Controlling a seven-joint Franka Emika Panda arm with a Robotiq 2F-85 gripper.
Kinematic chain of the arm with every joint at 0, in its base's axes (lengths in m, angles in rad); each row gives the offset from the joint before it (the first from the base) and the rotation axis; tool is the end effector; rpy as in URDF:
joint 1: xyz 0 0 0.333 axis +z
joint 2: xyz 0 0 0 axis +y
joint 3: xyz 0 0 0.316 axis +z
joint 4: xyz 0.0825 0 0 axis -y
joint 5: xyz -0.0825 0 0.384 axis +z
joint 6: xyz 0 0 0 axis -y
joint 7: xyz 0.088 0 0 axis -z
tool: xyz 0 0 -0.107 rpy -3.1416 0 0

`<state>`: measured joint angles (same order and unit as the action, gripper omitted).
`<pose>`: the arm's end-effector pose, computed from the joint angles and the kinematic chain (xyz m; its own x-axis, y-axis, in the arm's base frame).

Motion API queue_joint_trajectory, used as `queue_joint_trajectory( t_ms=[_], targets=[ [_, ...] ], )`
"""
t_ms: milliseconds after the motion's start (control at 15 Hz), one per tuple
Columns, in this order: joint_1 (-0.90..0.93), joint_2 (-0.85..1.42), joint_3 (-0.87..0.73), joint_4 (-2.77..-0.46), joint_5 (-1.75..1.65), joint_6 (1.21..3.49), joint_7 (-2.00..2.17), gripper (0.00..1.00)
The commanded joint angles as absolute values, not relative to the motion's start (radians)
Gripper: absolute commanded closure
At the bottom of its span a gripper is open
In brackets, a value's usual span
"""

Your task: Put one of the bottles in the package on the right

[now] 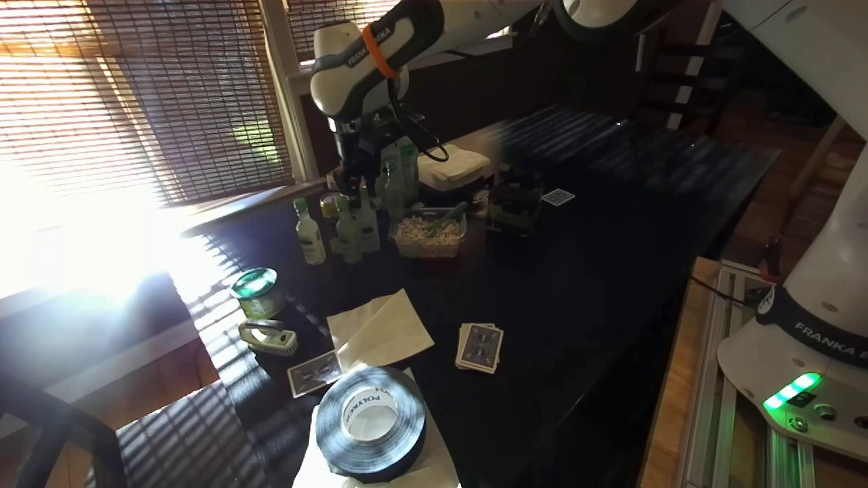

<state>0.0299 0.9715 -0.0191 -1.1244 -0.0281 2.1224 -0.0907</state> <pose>0.7718 0.0117 0.2175 0.9920 0.1246 0.0224 0.1235 -0.9914 0.0423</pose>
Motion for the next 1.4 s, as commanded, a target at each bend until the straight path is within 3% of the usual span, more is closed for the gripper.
queue_joint_trajectory(
  t_ms=[0, 200, 1200, 1267, 1333],
  targets=[
    [0.034, 1.010, -0.010, -1.049, -0.038, 2.058, -0.074, 0.74],
    [0.037, 1.014, -0.006, -1.035, -0.037, 2.032, -0.071, 0.94],
    [0.049, 0.652, -0.039, -1.308, -0.046, 2.002, 0.029, 0.93],
    [0.043, 0.750, -0.030, -1.191, -0.038, 1.991, 0.011, 0.93],
    [0.039, 0.733, -0.029, -1.203, -0.038, 1.990, 0.011, 0.71]
  ],
)
